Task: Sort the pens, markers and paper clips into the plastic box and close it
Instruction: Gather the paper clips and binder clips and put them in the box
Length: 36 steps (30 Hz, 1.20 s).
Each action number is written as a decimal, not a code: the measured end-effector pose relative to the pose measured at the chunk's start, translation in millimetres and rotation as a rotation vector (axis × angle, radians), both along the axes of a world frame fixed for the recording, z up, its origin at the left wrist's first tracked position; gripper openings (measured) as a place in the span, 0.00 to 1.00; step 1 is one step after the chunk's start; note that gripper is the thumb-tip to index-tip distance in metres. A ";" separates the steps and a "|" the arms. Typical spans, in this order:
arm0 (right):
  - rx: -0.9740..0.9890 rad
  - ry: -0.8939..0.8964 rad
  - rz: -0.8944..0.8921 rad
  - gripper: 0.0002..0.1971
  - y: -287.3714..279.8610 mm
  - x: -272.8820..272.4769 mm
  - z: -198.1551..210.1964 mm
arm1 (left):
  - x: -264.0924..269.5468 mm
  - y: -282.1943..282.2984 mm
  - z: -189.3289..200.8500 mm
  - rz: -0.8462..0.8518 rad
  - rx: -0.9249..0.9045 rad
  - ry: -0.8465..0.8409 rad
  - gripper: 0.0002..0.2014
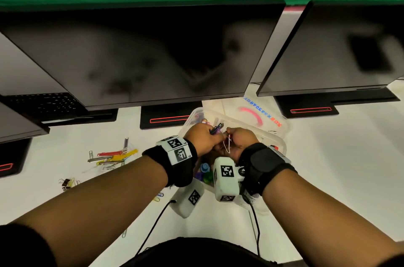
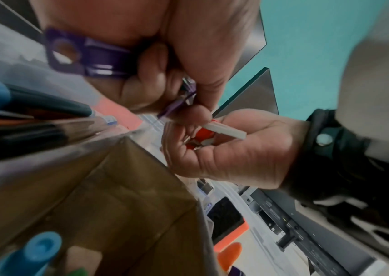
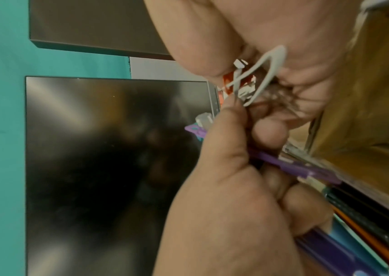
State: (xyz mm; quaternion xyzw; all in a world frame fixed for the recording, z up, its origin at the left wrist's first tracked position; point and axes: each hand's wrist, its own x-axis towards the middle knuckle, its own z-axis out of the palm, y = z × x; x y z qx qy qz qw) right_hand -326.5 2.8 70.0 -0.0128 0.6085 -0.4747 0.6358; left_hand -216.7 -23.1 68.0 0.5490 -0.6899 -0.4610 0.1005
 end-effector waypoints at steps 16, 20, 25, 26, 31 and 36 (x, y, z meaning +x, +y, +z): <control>-0.046 0.282 0.416 0.13 18.9 -29.6 19.5 | -17.9 -23.5 -3.9 0.075 0.056 -0.139 0.17; -0.225 0.963 0.905 0.12 43.9 -42.2 22.8 | -28.2 -22.9 -5.7 -0.030 0.013 -0.242 0.12; -0.399 1.270 1.445 0.26 71.7 -39.9 5.6 | -38.6 -19.0 -1.4 -0.121 -0.018 -0.330 0.13; -0.389 1.250 1.452 0.29 73.8 -39.8 3.8 | -40.7 -18.7 -1.1 -0.114 -0.018 -0.324 0.15; -0.347 1.216 1.535 0.34 76.4 -41.6 6.0 | -44.4 -19.6 -4.2 -0.112 -0.023 -0.310 0.21; -0.315 1.245 1.661 0.33 81.7 -37.8 4.7 | -31.6 -20.0 -12.3 -0.064 -0.036 -0.151 0.22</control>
